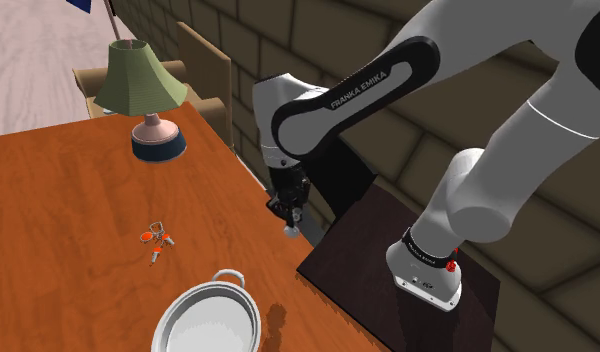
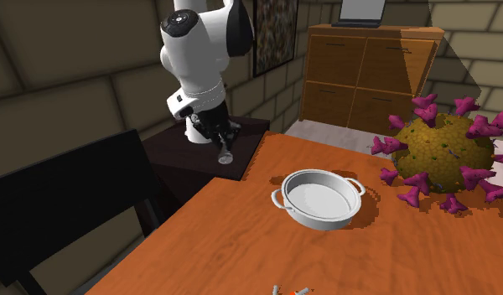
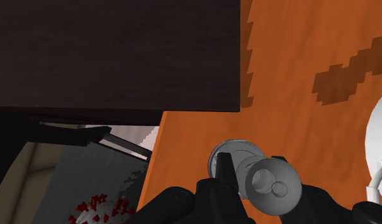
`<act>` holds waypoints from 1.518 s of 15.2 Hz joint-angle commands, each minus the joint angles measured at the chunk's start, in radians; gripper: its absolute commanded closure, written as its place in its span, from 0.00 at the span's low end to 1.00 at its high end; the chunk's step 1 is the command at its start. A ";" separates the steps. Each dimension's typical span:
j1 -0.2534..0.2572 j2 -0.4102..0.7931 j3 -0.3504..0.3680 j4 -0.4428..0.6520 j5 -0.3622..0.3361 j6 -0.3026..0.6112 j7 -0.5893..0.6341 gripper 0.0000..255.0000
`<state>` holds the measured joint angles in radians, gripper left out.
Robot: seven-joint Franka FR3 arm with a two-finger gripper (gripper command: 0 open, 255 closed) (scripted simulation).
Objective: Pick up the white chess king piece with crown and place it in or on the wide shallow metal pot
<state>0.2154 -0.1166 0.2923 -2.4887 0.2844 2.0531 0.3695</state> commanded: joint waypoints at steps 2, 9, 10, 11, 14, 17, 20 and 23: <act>0.031 0.044 0.037 0.056 0.012 0.001 0.065 1.00; 0.110 0.195 0.118 0.226 0.003 0.017 0.240 1.00; 0.122 0.219 0.126 0.255 -0.003 0.018 0.265 1.00; 0.135 0.244 0.135 0.284 -0.010 0.018 0.291 1.00; 0.175 0.323 0.154 0.379 -0.036 0.015 0.368 1.00; 0.220 0.406 0.167 0.484 -0.069 0.005 0.444 1.00; 0.272 0.494 0.173 0.601 -0.105 -0.014 0.516 1.00; 0.290 0.534 0.169 0.628 -0.119 0.001 0.532 1.00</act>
<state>0.4997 0.4039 0.4628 -1.8704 0.1706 2.0488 0.8951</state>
